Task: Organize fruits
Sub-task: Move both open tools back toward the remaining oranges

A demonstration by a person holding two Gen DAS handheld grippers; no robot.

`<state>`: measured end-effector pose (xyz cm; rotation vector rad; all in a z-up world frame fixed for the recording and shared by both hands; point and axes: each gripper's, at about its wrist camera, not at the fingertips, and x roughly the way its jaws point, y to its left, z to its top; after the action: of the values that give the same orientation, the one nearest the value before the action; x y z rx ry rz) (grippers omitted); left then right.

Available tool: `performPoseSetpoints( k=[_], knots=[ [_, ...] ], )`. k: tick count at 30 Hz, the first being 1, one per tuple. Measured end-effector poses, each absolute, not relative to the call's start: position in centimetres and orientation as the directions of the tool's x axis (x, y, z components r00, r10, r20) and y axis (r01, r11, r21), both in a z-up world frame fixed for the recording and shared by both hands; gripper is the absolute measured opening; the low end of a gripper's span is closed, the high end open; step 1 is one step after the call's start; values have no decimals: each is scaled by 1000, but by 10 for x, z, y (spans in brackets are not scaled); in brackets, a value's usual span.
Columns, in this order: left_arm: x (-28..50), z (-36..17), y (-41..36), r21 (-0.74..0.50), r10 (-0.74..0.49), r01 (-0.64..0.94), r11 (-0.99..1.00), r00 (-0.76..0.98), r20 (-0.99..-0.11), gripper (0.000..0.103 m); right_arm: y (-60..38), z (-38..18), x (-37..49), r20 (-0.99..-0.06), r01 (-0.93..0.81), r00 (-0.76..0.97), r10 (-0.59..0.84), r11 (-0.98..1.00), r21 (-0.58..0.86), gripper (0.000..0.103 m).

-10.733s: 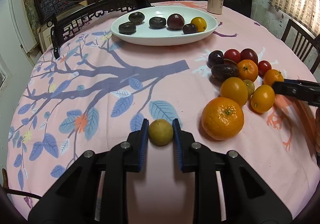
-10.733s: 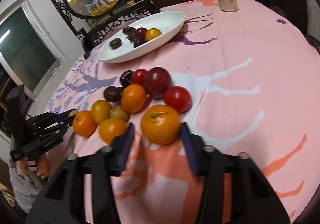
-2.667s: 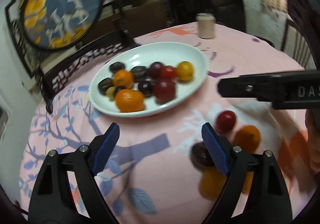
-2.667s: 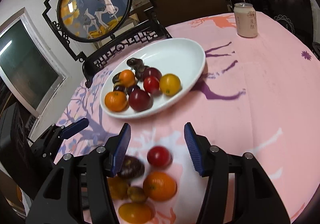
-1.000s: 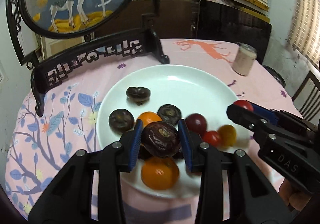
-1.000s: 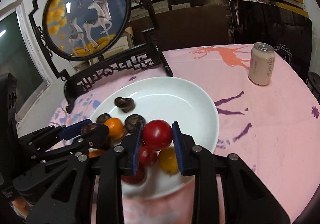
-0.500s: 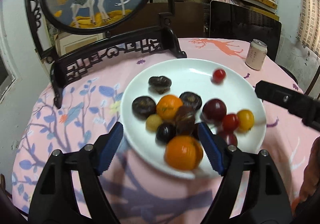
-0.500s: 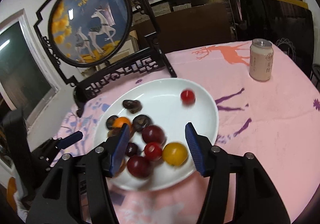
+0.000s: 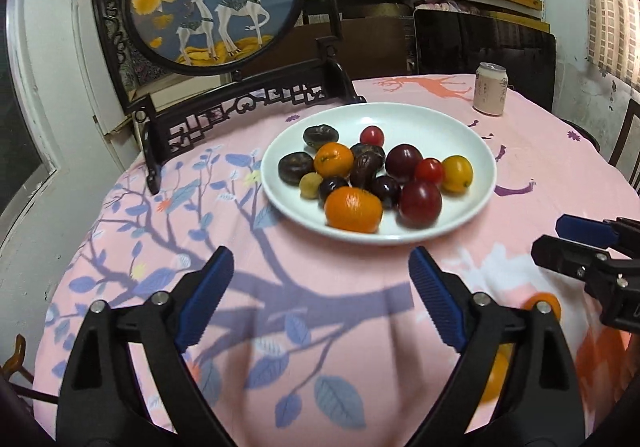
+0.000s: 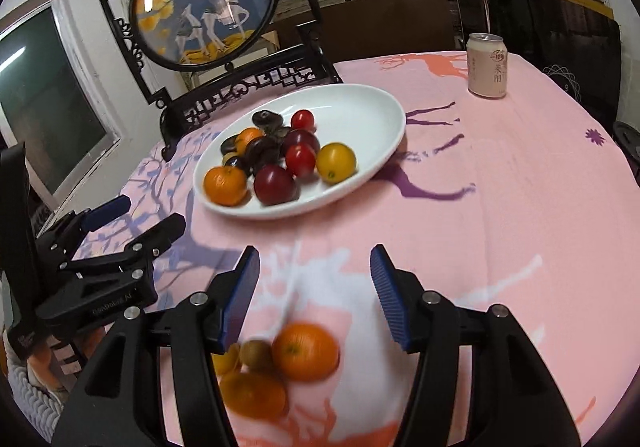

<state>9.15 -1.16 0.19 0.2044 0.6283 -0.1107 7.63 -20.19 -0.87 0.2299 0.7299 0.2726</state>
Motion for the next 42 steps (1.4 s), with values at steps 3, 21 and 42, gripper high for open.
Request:
performPoseSetpoints(
  k=[3, 21, 42],
  knots=[
    [77, 4, -7, 152, -40, 158, 976, 811, -584, 96, -206, -11, 63, -621, -155, 715, 322, 938, 309, 61],
    [59, 5, 11, 134, -1, 97, 986, 814, -580, 99, -187, -34, 16, -687, -213, 636, 350, 936, 280, 67],
    [62, 0, 10, 150, 19, 90, 985, 798, -602, 101, -156, -39, 16, -721, -258, 626, 298, 951, 170, 64]
  ],
)
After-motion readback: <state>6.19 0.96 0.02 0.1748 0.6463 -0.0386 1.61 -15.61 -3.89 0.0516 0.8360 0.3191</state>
